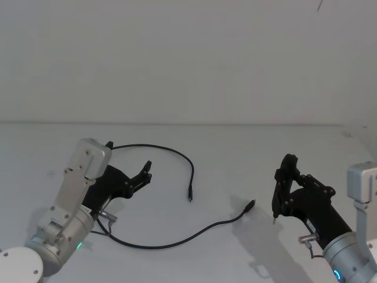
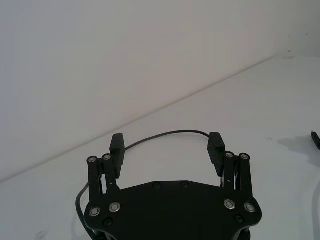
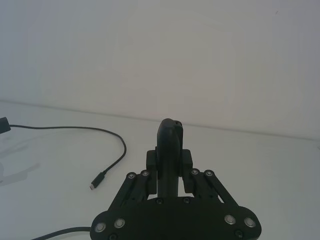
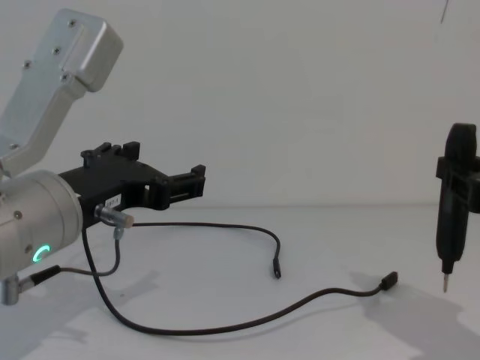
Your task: Pick up the data cable with the one hand.
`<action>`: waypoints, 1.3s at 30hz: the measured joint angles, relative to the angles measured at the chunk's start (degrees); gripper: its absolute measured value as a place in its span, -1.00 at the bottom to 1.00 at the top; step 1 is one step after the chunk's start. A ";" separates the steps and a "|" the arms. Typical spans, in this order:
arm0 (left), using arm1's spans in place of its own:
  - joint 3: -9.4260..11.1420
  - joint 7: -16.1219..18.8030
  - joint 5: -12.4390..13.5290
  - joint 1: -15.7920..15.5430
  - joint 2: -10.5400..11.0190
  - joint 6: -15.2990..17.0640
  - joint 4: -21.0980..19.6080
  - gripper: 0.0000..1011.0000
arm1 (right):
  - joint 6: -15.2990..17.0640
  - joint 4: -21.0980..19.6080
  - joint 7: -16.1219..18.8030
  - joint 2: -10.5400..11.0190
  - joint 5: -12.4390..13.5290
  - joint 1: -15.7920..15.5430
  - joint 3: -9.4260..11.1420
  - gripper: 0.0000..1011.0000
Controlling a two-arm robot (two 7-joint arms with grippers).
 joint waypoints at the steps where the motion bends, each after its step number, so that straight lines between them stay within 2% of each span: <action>1: 0.01 0.00 0.00 0.00 0.00 0.00 0.00 0.98 | 0.00 0.00 0.00 0.00 0.00 0.00 0.00 -0.45; 39: 0.03 -0.24 -0.06 -0.02 0.00 0.08 0.00 0.98 | 0.00 0.00 0.00 0.00 0.00 0.00 0.00 -0.45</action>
